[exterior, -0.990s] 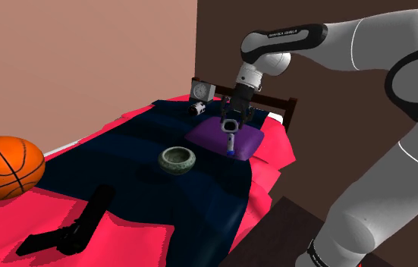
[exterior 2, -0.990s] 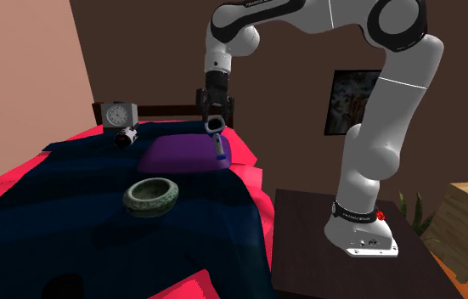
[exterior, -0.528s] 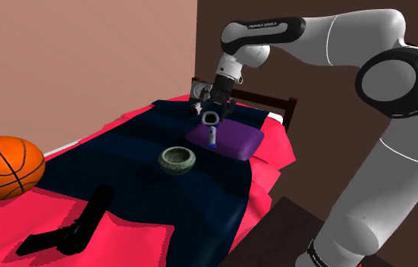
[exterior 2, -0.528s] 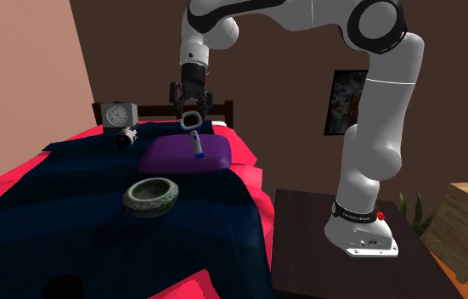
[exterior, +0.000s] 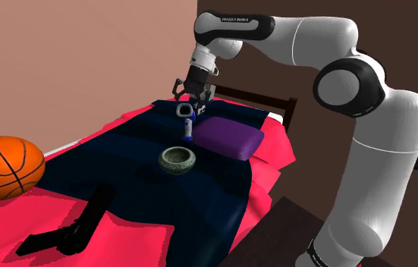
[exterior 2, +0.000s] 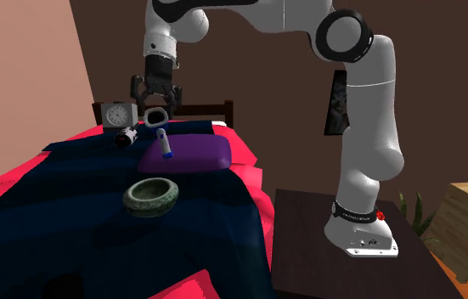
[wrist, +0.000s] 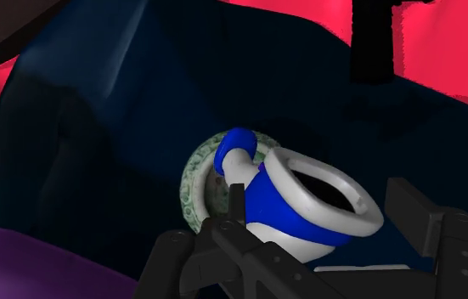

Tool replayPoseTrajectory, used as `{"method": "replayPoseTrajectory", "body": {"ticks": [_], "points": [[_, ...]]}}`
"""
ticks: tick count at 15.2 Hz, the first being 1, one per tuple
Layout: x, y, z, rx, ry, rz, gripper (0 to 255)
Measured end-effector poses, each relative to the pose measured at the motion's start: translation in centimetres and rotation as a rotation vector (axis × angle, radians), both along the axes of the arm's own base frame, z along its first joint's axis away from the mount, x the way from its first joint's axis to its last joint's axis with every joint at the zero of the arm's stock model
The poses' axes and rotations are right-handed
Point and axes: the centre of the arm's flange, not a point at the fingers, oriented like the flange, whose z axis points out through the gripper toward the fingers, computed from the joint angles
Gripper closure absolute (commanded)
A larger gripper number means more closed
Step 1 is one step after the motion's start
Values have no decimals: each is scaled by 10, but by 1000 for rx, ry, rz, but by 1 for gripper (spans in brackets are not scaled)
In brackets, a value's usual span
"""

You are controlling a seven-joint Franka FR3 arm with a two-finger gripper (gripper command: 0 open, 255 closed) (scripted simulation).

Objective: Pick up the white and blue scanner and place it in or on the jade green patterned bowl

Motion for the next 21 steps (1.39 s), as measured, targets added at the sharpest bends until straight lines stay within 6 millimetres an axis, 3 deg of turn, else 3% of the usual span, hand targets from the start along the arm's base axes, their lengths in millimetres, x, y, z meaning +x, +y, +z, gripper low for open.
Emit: {"method": "replayPoseTrajectory", "body": {"ticks": [3, 5, 21], "points": [[31, 25, 9, 1, 0, 0, 255], [37, 31, 5, 1, 0, 0, 255], [40, 34, -77, 1, 1, -1, 255]]}}
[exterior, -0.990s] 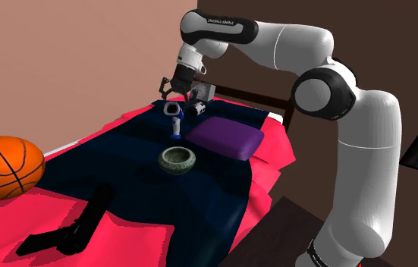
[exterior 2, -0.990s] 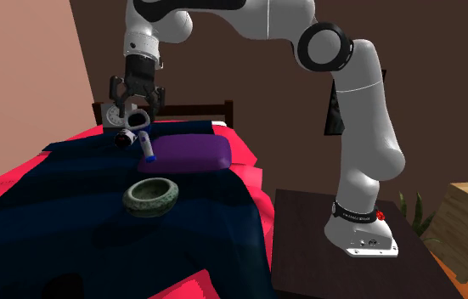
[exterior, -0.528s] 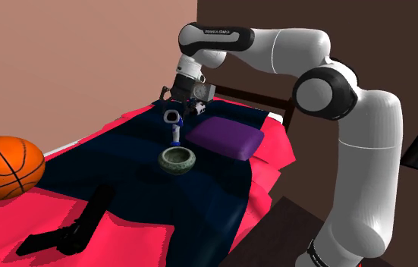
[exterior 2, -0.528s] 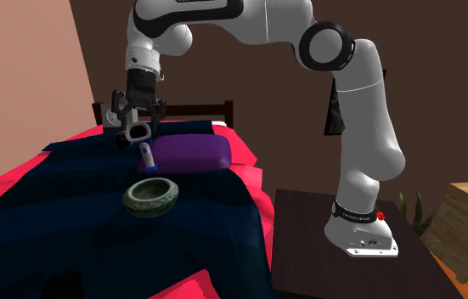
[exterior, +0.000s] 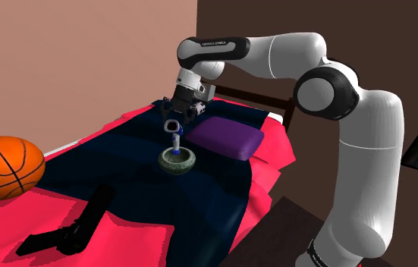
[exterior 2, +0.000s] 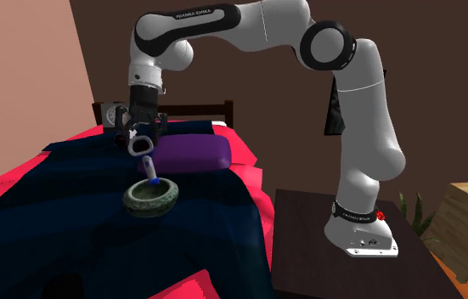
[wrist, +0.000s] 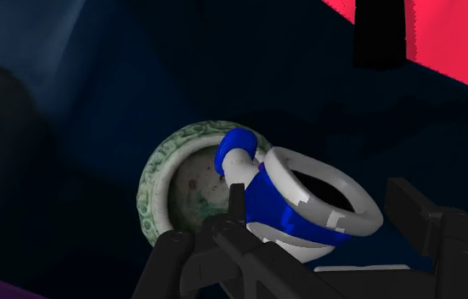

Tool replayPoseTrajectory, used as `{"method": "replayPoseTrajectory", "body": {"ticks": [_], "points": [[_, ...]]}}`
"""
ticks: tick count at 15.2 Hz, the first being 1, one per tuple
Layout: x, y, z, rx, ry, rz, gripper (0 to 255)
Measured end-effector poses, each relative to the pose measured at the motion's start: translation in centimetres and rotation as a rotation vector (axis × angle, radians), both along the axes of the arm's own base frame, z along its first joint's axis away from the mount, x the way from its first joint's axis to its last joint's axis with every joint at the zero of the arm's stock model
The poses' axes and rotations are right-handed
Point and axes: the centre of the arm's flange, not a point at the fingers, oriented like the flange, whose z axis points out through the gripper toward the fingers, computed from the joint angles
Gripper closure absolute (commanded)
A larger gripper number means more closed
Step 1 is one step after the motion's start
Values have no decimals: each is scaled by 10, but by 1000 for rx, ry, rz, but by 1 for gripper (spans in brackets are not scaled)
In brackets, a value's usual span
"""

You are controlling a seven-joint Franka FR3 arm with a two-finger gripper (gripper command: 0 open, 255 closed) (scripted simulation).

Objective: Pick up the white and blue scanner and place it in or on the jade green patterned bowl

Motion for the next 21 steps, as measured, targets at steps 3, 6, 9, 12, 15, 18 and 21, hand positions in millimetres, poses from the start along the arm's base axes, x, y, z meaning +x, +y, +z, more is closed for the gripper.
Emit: {"method": "replayPoseTrajectory", "body": {"ticks": [3, 6, 9, 12, 15, 18, 21], "points": [[0, 0, -16, 0, 0, 0, 255], [-1, 0, -32, 0, 0, 0, 255], [0, 0, -39, 0, 0, 0, 255], [0, 0, -40, 0, -1, 0, 255], [0, 0, -40, 0, -1, 0, 0], [0, 0, -40, 0, -1, 0, 0], [2, -2, -35, 0, -1, 0, 0]]}}
